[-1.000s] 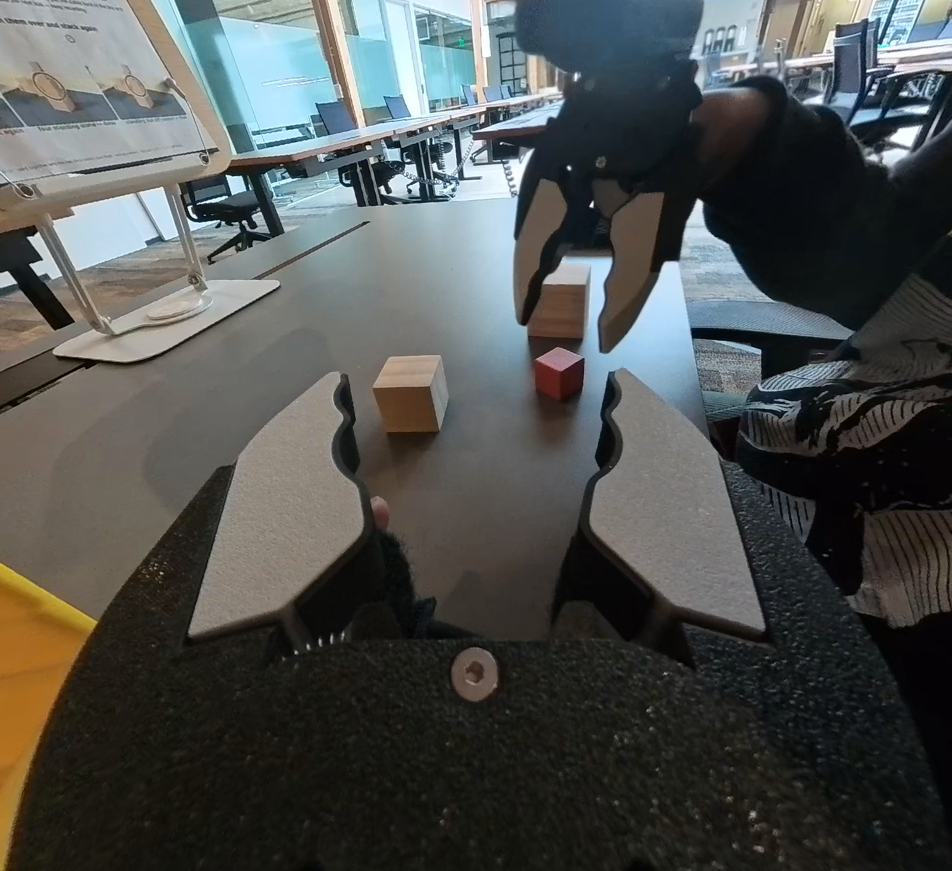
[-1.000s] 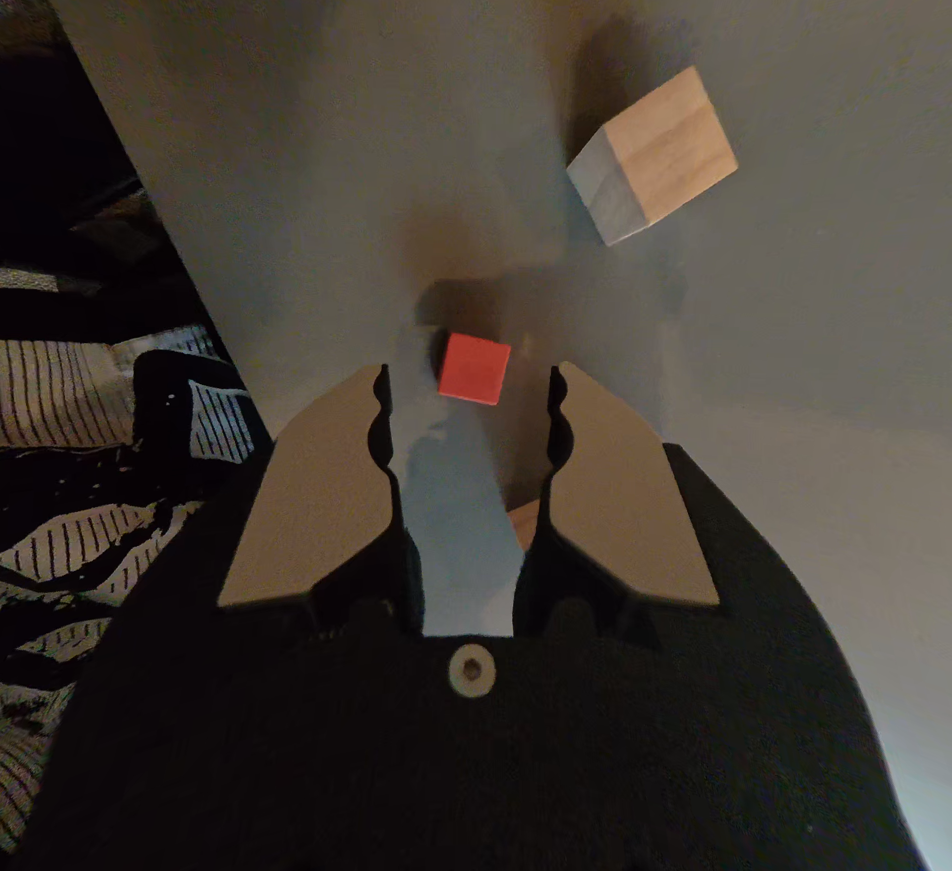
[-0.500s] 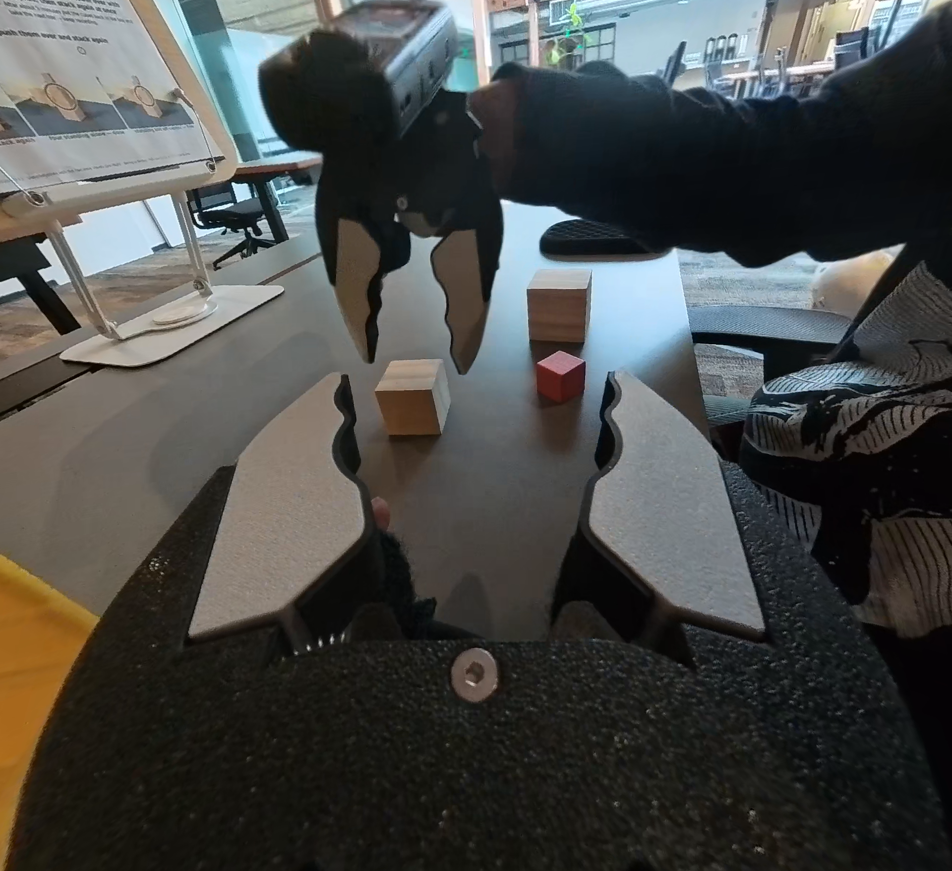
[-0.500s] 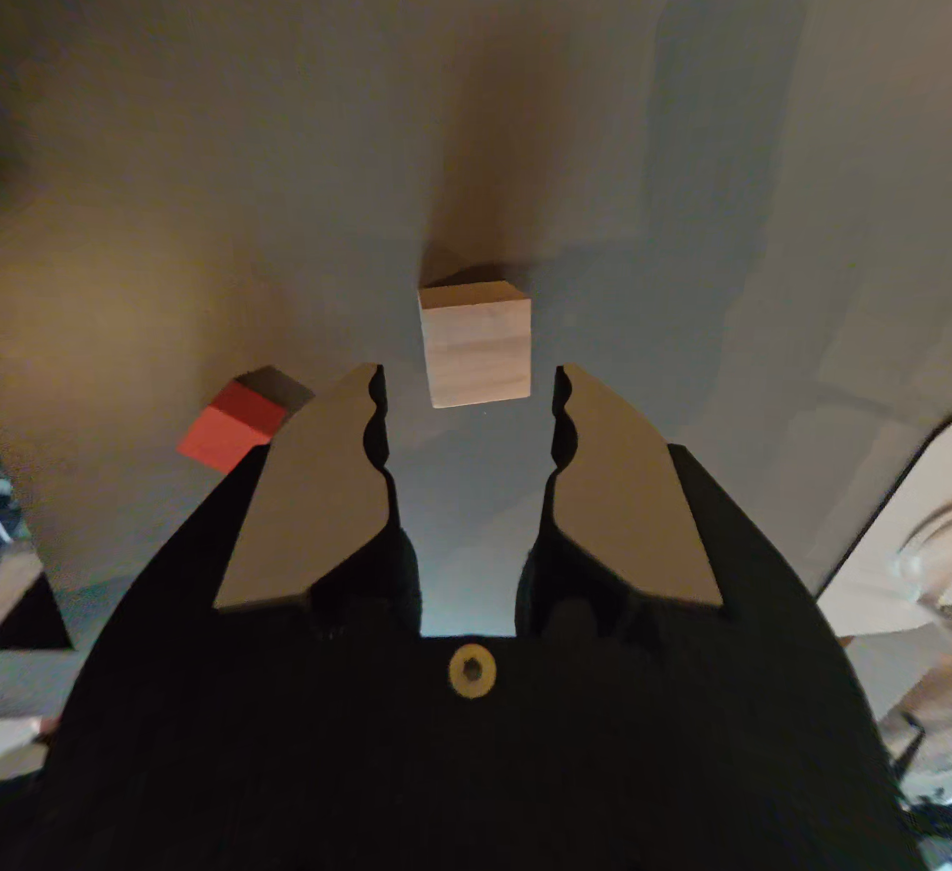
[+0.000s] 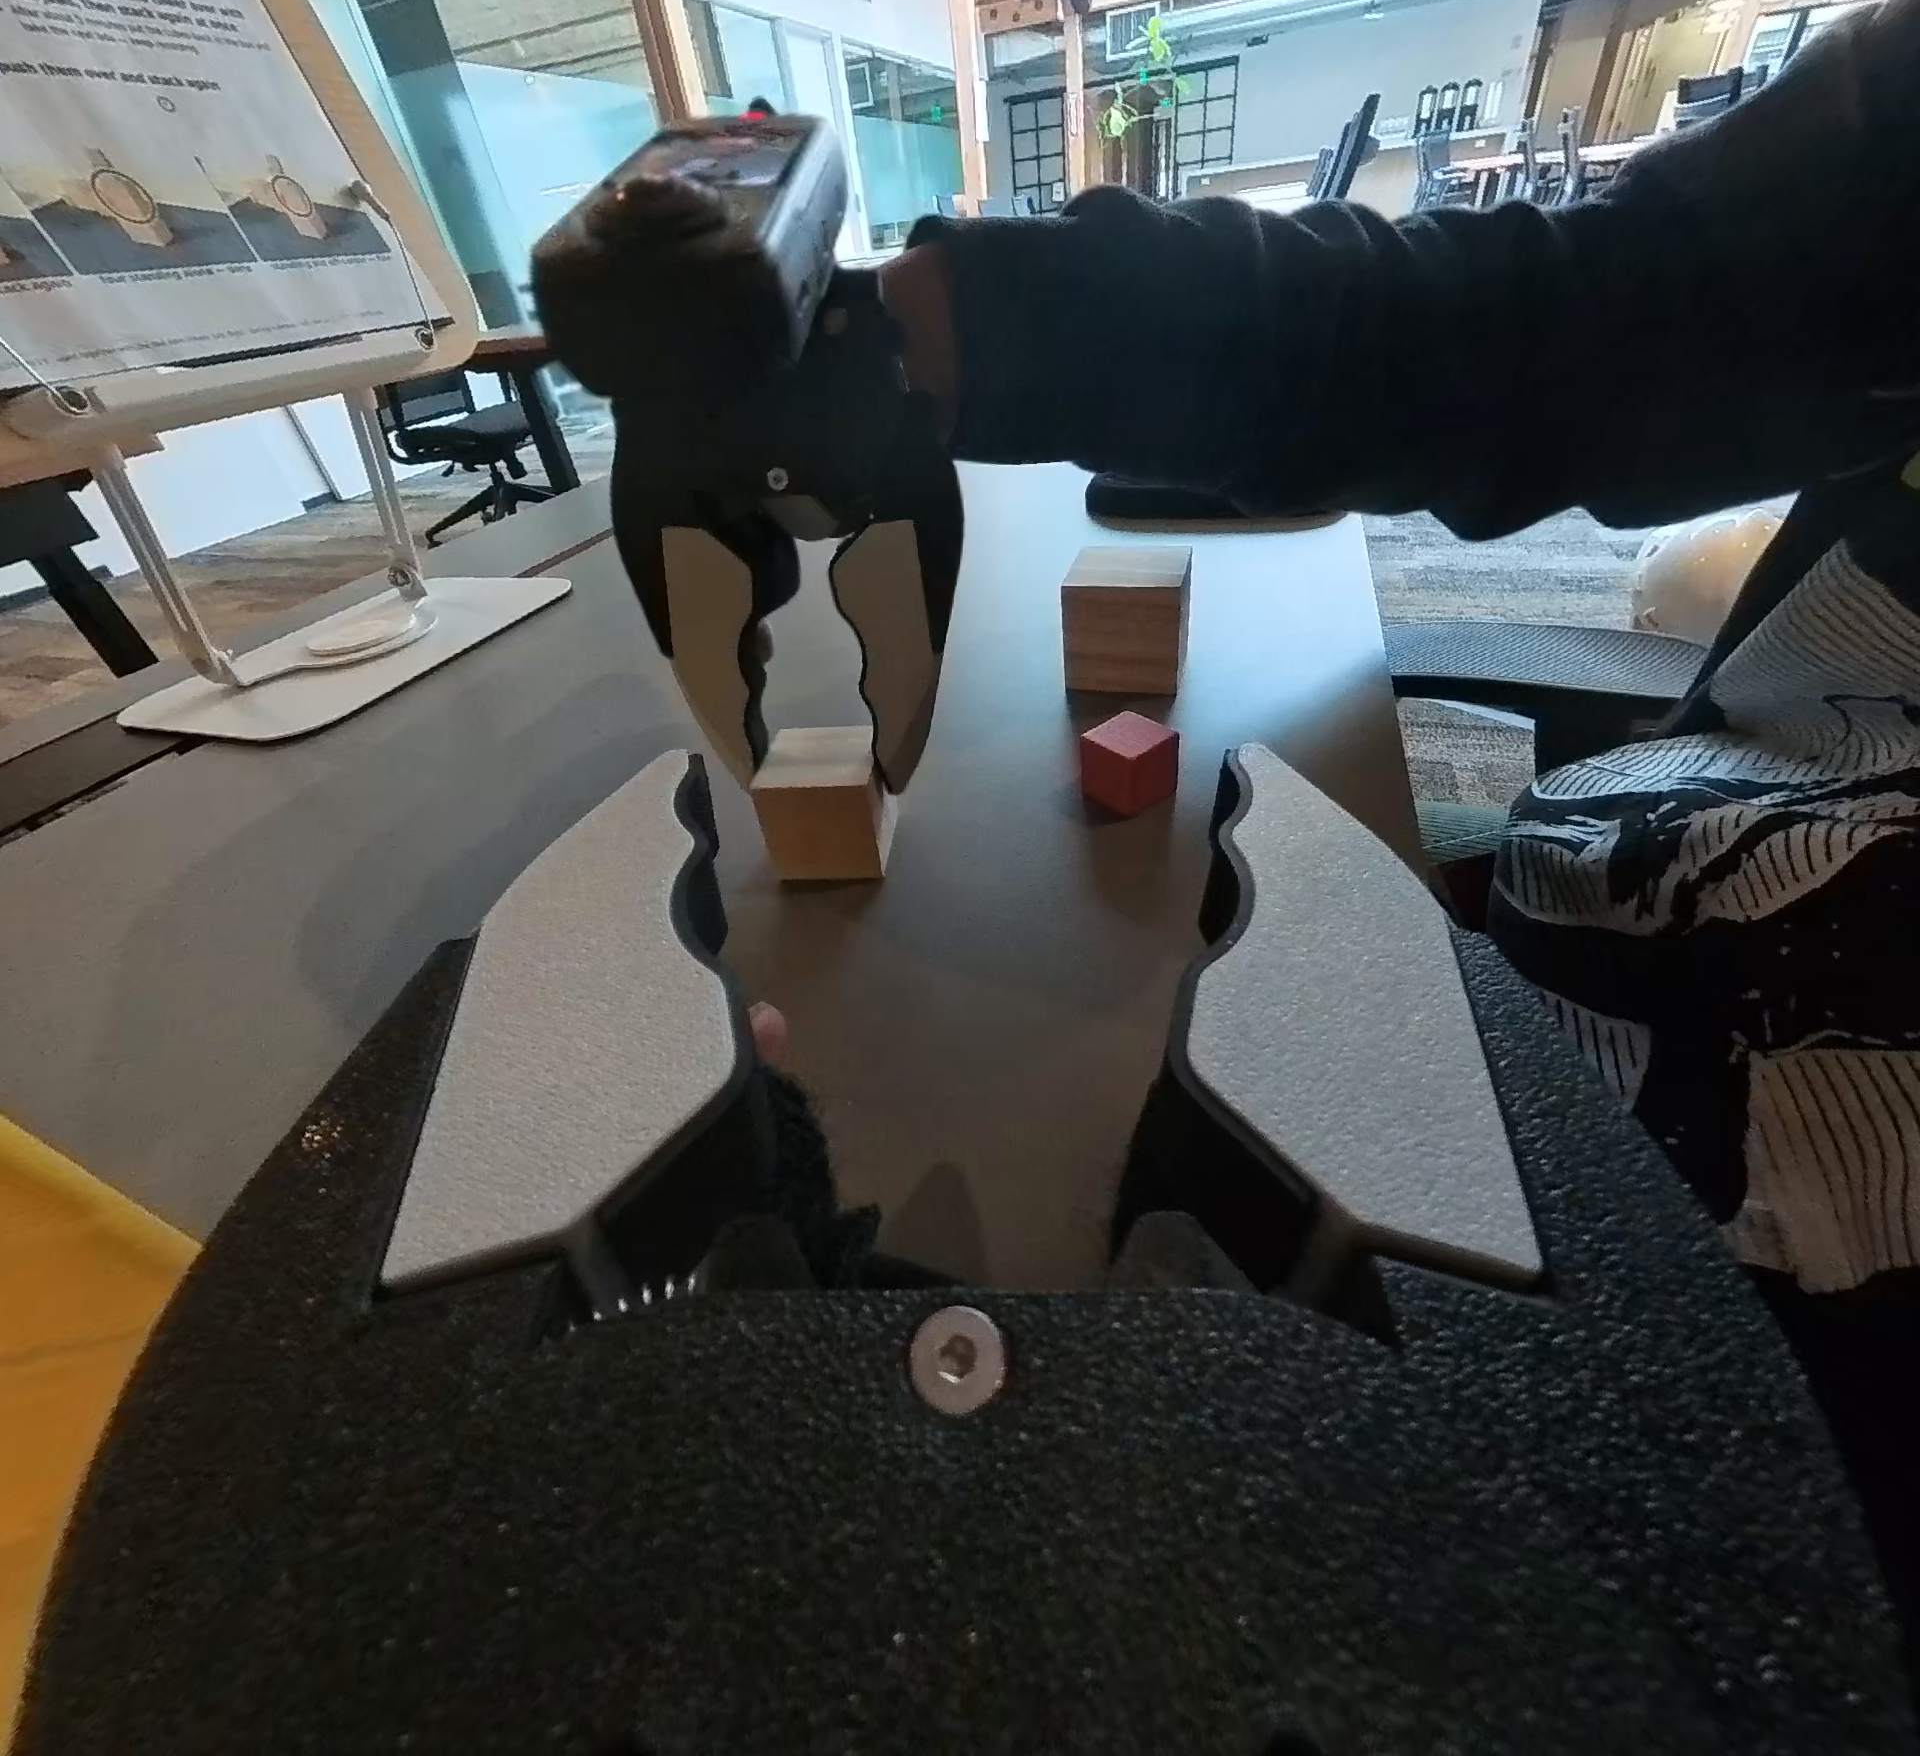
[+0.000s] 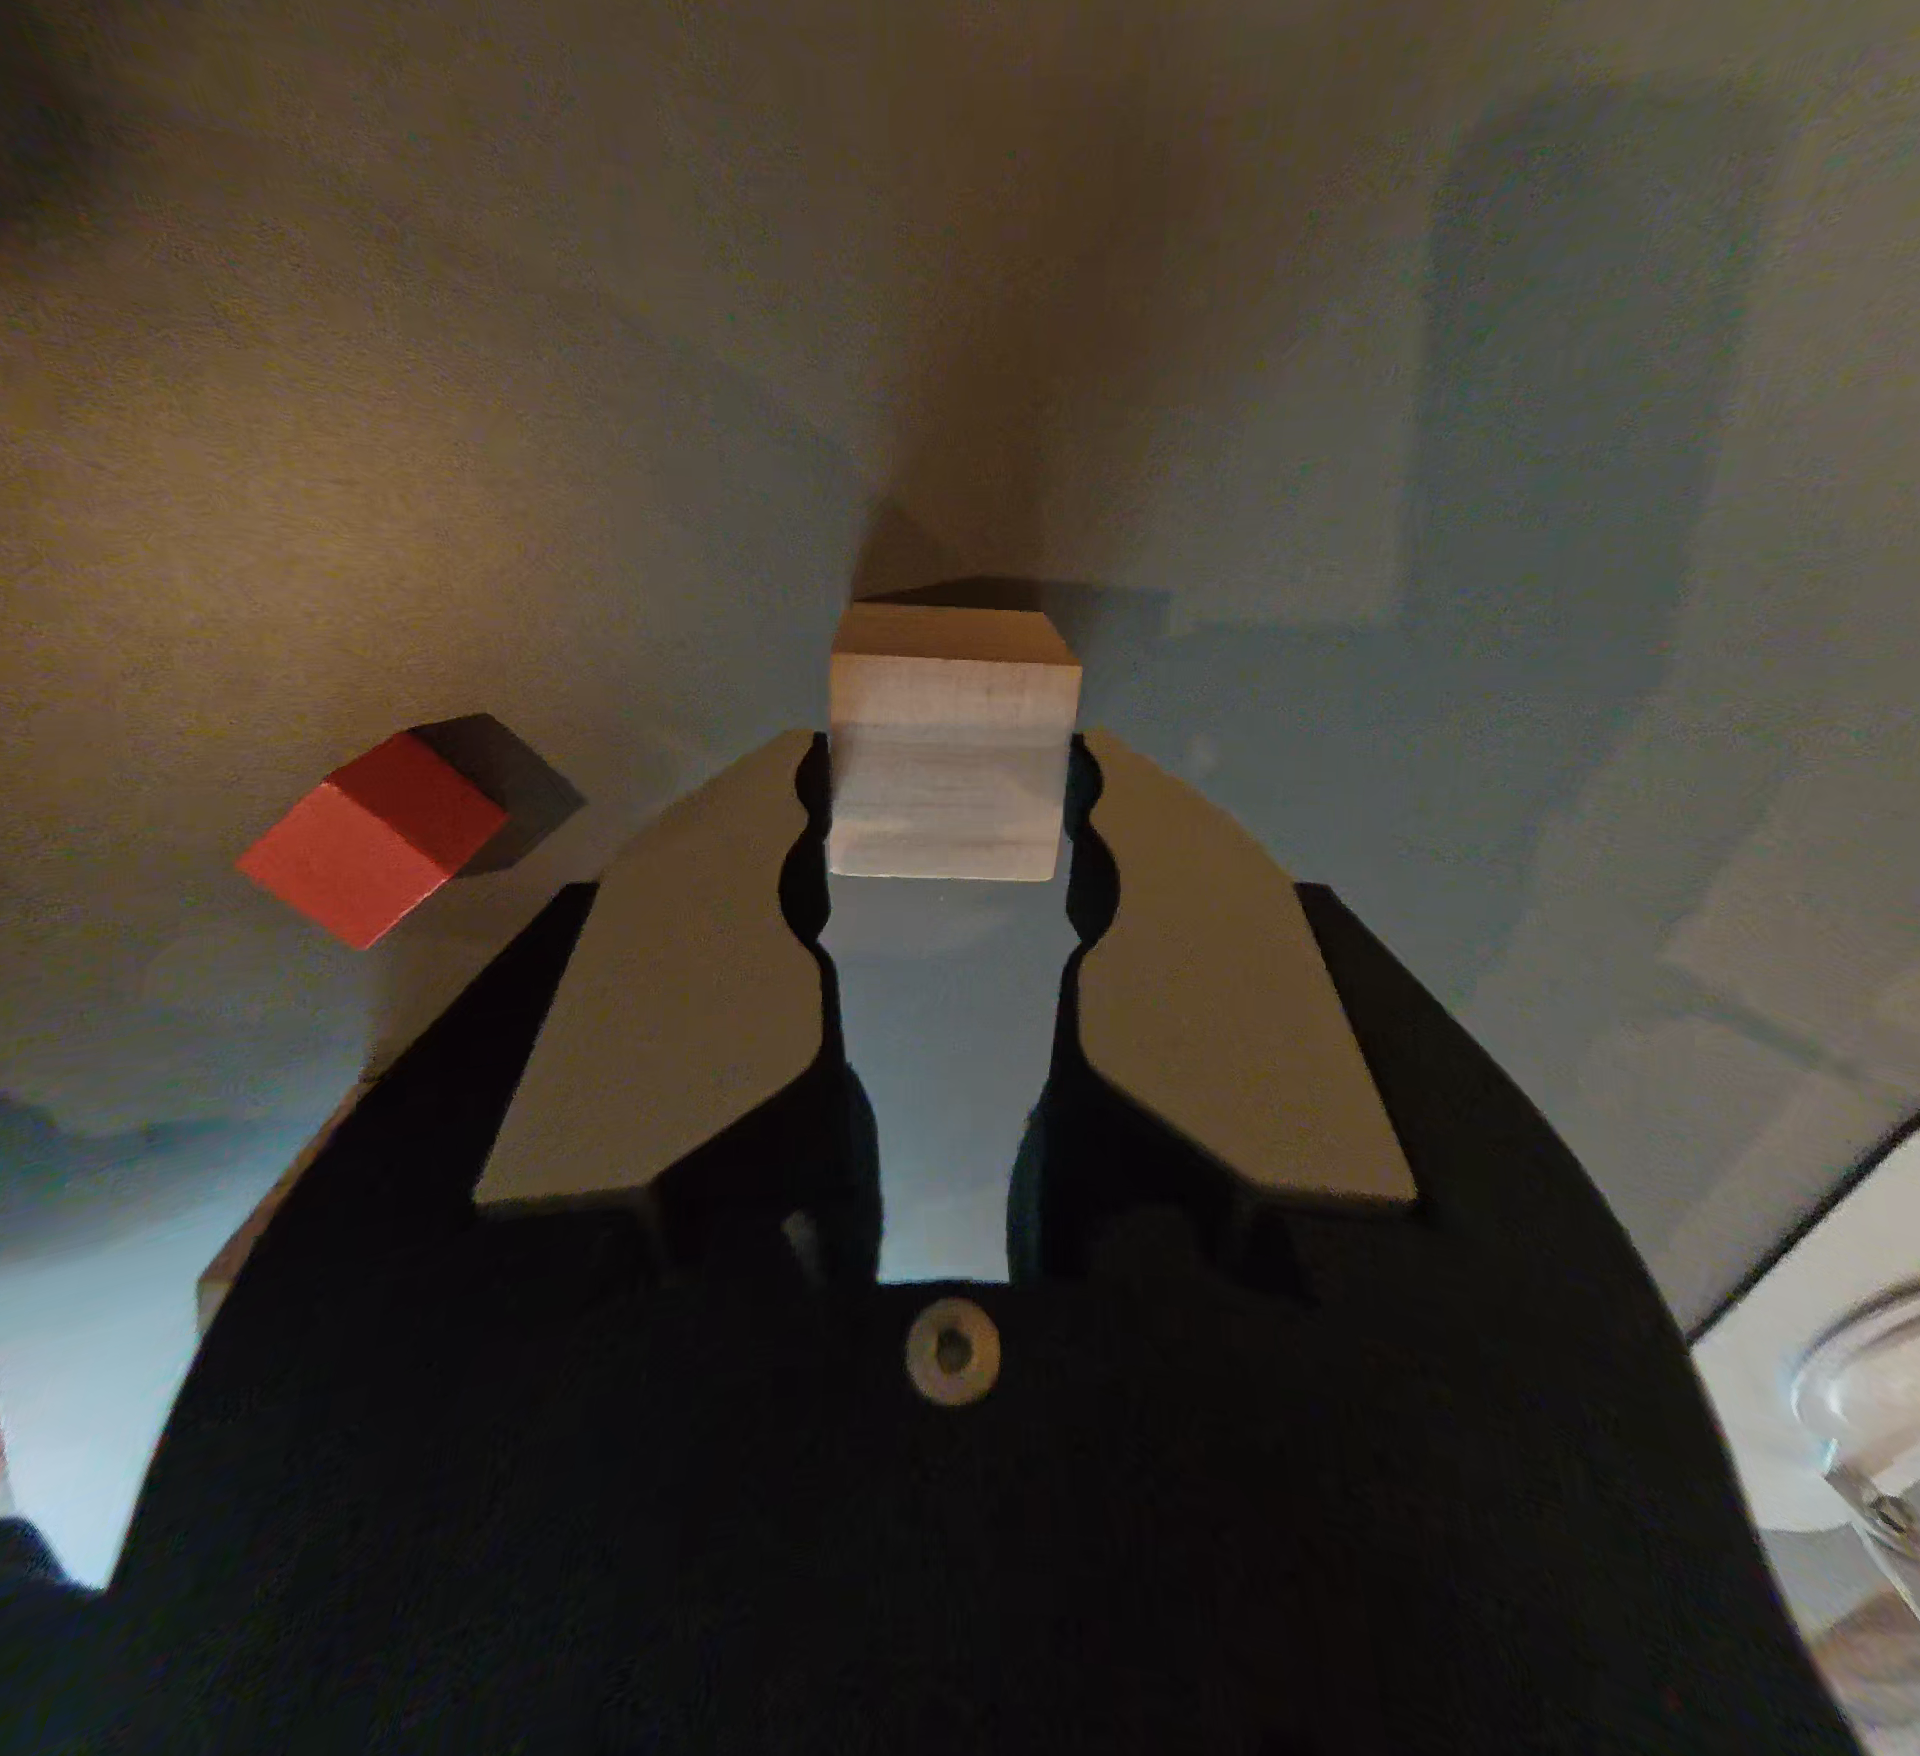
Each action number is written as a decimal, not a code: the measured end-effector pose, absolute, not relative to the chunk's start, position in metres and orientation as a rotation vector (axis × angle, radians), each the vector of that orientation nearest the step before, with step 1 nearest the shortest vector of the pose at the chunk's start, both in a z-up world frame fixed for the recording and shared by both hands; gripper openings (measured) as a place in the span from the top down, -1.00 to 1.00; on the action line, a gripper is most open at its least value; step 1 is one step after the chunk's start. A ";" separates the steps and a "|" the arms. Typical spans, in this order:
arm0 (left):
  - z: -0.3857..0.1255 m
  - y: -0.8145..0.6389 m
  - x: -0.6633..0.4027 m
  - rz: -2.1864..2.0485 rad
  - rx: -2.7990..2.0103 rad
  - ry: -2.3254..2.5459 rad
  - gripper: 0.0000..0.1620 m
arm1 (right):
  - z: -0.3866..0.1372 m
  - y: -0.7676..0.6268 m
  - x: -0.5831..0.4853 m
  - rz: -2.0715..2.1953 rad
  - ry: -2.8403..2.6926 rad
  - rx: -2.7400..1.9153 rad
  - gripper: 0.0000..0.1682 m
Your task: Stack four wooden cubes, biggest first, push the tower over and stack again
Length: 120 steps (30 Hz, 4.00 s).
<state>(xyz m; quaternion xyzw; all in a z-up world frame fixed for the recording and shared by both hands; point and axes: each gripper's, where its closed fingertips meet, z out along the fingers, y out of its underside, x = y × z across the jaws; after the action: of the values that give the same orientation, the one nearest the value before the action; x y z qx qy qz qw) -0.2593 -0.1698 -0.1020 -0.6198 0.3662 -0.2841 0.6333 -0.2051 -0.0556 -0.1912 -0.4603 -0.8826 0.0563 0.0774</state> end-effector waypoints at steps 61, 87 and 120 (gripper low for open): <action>-0.102 -0.169 -0.261 -0.646 -1.421 0.824 -0.08 | -0.136 -0.088 -0.033 0.092 -2.466 -1.681 0.26; -0.101 -0.169 -0.261 -0.653 -1.417 0.820 -0.08 | -0.142 -0.144 -0.135 0.259 -2.960 -0.611 0.40; -0.101 -0.170 -0.260 -0.636 -1.410 0.833 -0.08 | -0.082 -0.089 -0.060 0.045 -2.566 -1.447 0.69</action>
<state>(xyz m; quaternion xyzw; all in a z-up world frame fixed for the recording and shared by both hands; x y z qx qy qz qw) -0.2599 -0.1703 -0.1011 -0.6179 0.3649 -0.2785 0.6384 -0.0604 -0.0888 -0.0825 -0.4888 -0.8668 0.0152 0.0977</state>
